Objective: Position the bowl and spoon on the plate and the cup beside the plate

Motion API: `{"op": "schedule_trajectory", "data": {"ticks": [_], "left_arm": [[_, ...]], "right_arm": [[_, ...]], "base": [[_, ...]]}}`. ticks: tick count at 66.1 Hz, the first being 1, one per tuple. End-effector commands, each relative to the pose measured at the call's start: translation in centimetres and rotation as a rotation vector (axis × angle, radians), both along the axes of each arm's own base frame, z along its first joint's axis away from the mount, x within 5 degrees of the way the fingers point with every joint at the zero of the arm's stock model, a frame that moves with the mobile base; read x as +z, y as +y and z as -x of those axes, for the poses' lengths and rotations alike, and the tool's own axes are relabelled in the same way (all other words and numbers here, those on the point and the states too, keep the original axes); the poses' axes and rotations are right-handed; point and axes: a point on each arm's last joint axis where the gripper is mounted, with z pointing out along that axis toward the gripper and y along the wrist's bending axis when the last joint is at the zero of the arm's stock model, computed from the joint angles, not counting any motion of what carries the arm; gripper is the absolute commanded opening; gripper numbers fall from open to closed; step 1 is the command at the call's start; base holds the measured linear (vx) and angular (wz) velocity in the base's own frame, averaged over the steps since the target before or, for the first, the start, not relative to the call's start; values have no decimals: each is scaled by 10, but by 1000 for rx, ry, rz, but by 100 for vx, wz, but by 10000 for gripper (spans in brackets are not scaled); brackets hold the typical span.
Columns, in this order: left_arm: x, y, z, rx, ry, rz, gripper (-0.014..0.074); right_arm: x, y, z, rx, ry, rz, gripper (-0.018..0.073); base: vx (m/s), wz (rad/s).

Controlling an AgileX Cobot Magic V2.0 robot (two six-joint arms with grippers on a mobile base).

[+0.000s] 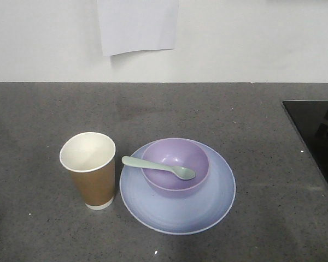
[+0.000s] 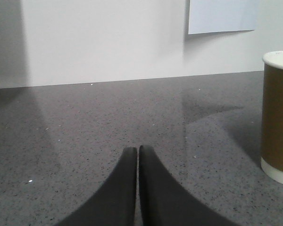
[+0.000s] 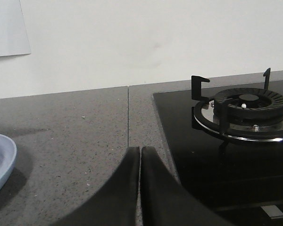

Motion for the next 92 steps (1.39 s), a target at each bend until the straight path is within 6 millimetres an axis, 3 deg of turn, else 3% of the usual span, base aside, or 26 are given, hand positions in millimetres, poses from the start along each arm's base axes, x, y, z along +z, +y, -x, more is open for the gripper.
{"op": "schedule_trajectory", "data": {"ticks": [1, 92], "left_arm": [[-2, 0, 0, -1, -68, 12, -7], [-2, 0, 0, -1, -68, 12, -7]], "right_arm": [[2, 0, 0, 3, -75, 12, -5], [2, 0, 0, 3, -75, 15, -5]], "base": [[0, 0], [0, 0]]}}
